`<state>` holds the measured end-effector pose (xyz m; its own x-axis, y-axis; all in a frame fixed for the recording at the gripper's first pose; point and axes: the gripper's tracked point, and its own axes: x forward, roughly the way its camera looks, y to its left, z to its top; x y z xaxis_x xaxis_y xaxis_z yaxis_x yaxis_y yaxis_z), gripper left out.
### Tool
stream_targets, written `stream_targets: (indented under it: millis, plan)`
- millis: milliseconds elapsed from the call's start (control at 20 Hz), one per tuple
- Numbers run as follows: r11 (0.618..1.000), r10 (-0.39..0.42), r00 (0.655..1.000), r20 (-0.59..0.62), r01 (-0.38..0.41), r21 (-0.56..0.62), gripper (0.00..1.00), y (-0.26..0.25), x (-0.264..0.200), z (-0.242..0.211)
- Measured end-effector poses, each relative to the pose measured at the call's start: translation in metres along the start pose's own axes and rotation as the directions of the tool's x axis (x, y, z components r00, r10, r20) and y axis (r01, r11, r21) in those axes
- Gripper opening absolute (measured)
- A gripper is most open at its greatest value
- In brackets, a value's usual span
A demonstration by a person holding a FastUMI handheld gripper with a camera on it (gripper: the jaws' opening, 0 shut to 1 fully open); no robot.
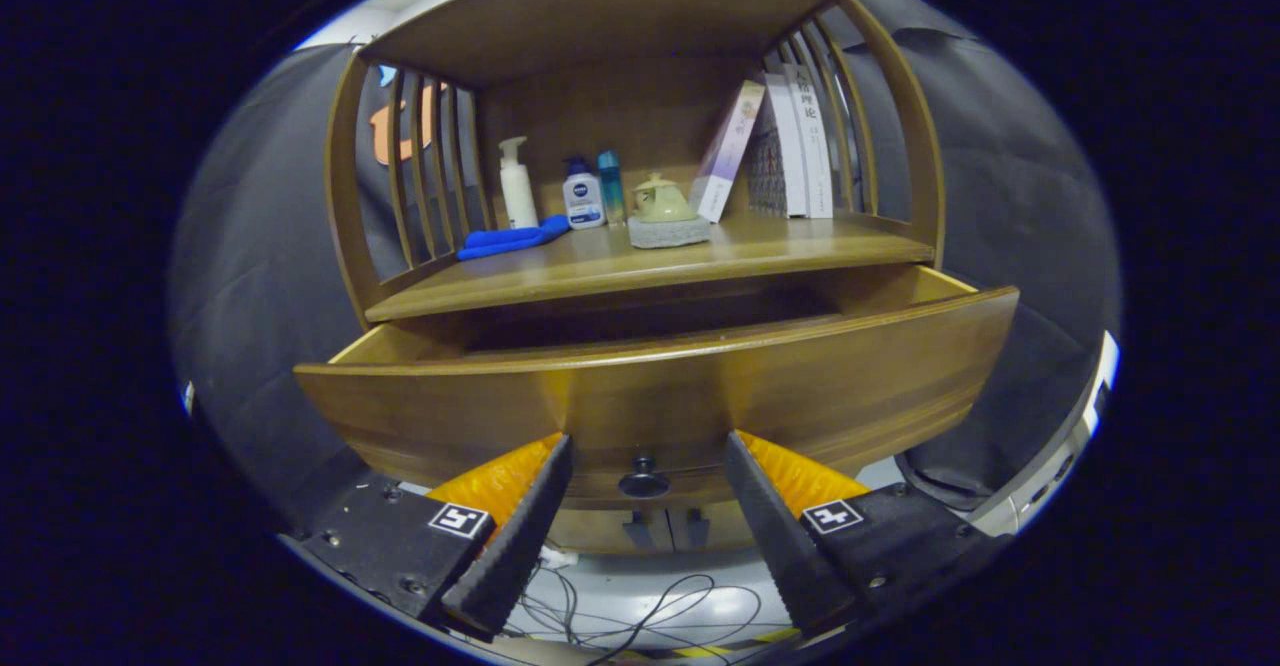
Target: Pull open the drawer, take out the items inside it, and place them on the countertop above the cabinet.
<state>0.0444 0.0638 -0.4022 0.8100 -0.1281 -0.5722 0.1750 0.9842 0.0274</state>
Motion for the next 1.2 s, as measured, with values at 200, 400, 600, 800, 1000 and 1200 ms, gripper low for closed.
stream_targets:
  millis: [200, 400, 600, 800, 1000, 1200]
  plan:
    - [0.999, -0.009, 1.0, 0.001, 0.009, -0.053, 0.99, -0.001, 0.015, 0.005]
    - [0.997, -0.032, 0.999, 0.01, 0.033, -0.07, 0.99, -0.001, 0.033, 0.011]
    - [0.996, -0.06, 0.998, 0.027, 0.062, -0.072, 0.99, 0.0, 0.051, 0.018]
    - [0.996, -0.058, 0.997, 0.045, 0.061, -0.068, 0.99, 0.0, 0.072, 0.027]
    - [0.995, -0.074, 0.996, 0.049, 0.077, -0.067, 0.99, 0.001, 0.08, 0.031]
    - [0.992, -0.08, 0.995, 0.067, 0.086, -0.094, 0.99, 0.001, 0.082, 0.03]
